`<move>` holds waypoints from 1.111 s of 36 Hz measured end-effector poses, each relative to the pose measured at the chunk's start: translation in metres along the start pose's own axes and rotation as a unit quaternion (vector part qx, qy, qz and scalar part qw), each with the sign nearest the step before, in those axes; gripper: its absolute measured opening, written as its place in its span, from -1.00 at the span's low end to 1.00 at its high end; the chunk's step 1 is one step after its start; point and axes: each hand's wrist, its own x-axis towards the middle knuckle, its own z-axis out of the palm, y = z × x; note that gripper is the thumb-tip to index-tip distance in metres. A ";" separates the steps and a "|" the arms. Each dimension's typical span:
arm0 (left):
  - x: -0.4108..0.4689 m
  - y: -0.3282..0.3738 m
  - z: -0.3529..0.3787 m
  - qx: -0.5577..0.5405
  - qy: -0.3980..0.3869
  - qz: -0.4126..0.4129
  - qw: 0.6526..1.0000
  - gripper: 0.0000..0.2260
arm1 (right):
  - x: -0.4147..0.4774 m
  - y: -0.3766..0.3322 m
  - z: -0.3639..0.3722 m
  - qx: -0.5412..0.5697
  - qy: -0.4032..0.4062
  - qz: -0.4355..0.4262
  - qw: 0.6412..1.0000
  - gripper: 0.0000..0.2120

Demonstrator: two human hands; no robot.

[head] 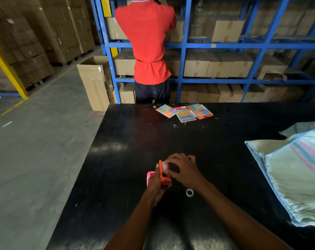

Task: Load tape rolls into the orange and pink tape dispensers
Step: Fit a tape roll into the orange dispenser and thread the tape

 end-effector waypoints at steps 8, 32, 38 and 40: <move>-0.003 0.004 0.008 -0.003 0.008 -0.017 1.000 -0.61 | 0.004 -0.007 -0.004 -0.076 0.038 -0.009 0.996 -0.73; 0.014 0.011 0.001 -0.029 0.062 -0.024 0.997 -0.60 | 0.000 -0.011 -0.017 -0.067 0.068 -0.096 0.991 -0.90; 0.026 0.017 0.006 -0.010 0.076 -0.042 0.996 -0.60 | -0.017 -0.010 -0.001 -0.075 0.034 -0.097 0.992 -0.81; 0.030 0.017 0.008 -0.025 0.069 -0.043 0.996 -0.56 | -0.022 -0.010 0.006 -0.069 0.028 -0.092 0.993 -0.80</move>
